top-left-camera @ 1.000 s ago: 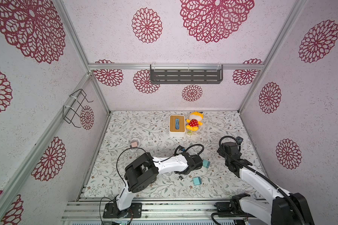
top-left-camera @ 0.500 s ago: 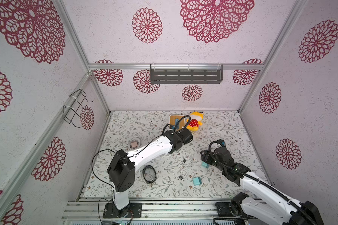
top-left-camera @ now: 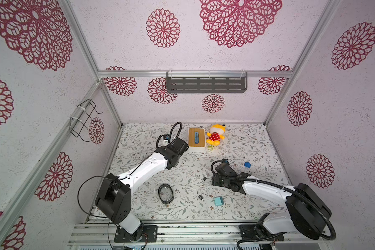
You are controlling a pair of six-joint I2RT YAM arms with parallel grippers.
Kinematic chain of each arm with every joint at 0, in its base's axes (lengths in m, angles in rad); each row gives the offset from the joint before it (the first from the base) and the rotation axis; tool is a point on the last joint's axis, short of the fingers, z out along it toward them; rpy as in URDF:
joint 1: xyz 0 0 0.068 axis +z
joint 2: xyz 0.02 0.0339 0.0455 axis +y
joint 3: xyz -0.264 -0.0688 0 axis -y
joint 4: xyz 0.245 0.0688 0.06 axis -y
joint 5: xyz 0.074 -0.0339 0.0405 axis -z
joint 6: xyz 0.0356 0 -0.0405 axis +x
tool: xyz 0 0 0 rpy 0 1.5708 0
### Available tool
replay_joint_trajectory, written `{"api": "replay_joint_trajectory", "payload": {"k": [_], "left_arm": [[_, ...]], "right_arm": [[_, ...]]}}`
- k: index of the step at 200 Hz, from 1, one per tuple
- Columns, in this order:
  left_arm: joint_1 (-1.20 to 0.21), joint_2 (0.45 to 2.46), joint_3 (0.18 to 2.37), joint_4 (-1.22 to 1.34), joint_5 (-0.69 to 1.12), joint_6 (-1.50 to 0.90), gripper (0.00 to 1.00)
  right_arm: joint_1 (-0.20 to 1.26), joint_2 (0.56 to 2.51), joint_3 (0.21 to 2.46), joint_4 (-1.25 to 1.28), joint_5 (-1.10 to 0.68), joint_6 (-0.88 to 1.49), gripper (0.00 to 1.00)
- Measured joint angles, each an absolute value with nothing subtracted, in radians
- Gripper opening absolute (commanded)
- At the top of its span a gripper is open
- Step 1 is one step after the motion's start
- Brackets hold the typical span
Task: Pack away charging kits
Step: Pick up the charging cable from the center of the board.
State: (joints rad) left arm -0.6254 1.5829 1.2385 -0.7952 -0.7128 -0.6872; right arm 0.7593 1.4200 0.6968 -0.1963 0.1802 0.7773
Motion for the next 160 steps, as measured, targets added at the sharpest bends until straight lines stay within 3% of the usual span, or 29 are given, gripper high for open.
{"api": "replay_joint_trajectory", "payload": {"k": [132, 160], "left_arm": [[-0.624, 1.579, 1.18, -0.58, -0.533, -0.675, 0.0], [-0.624, 1.579, 1.18, -0.575, -0.514, -0.666, 0.0]], "right_arm": [[0.847, 1.552, 0.773, -0.278, 0.244, 0.751, 0.52], [0.855, 1.566, 0.775, -0.288, 0.261, 0.747, 0.39]]}}
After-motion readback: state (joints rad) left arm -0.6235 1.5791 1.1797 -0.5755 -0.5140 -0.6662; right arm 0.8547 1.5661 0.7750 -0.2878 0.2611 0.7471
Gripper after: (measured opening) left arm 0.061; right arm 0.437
